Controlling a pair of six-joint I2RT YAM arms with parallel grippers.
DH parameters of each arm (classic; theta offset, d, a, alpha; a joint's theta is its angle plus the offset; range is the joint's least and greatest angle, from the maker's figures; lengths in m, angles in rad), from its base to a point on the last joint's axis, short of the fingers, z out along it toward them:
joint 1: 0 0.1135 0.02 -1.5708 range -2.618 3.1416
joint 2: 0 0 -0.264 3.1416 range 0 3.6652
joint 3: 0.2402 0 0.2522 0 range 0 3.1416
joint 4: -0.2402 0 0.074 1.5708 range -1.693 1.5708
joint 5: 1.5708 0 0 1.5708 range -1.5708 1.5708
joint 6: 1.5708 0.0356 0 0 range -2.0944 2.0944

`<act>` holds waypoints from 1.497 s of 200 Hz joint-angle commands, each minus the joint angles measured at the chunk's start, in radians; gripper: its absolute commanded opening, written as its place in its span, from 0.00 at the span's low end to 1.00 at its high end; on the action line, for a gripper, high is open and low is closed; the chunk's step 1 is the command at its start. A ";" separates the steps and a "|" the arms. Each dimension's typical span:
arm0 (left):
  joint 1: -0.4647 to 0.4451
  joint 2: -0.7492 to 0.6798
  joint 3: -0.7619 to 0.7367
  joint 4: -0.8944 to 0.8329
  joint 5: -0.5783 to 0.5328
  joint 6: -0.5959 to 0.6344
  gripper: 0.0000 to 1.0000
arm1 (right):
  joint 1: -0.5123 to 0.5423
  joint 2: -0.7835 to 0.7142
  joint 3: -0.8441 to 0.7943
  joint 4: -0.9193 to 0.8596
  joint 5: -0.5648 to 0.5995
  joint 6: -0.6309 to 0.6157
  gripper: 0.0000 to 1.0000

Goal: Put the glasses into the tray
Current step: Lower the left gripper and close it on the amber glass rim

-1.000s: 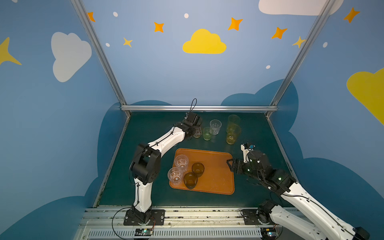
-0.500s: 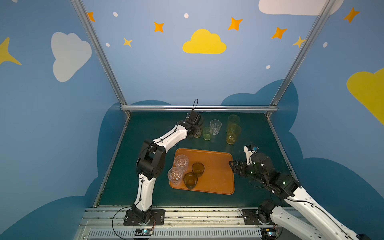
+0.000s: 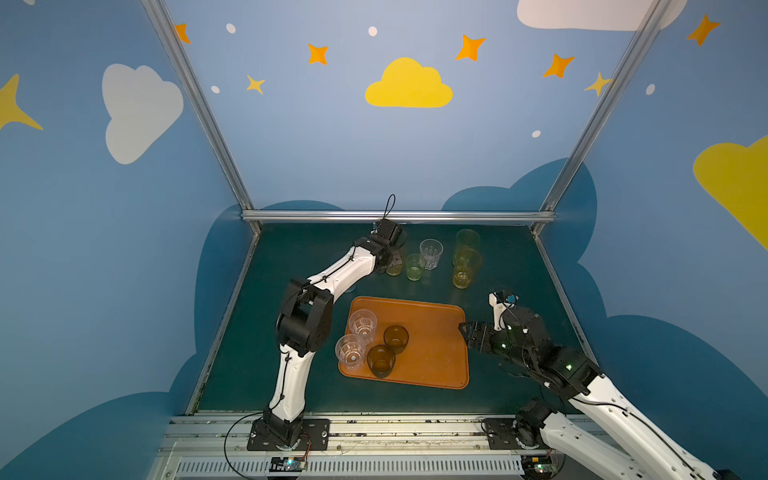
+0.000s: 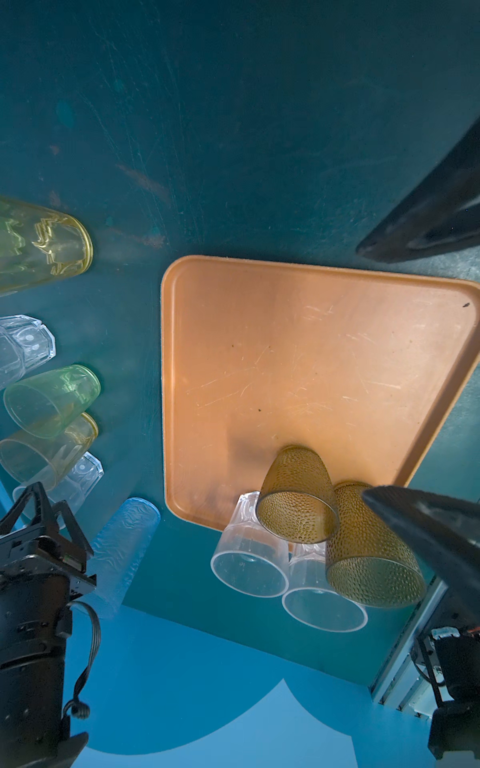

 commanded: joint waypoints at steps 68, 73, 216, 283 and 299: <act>0.027 0.057 0.041 -0.026 -0.010 -0.016 0.42 | -0.003 0.021 -0.005 -0.004 -0.016 0.017 0.83; 0.026 0.059 0.043 -0.028 -0.011 -0.017 0.42 | -0.003 0.024 -0.005 -0.004 -0.016 0.017 0.83; 0.033 0.110 0.084 -0.048 0.002 -0.009 0.36 | -0.008 0.036 -0.005 -0.003 -0.008 0.021 0.83; 0.034 0.116 0.091 -0.056 0.009 -0.006 0.23 | -0.012 0.057 -0.001 0.009 -0.020 0.022 0.83; 0.035 0.116 0.091 -0.060 0.003 -0.006 0.22 | -0.012 0.063 -0.001 0.009 -0.021 0.023 0.83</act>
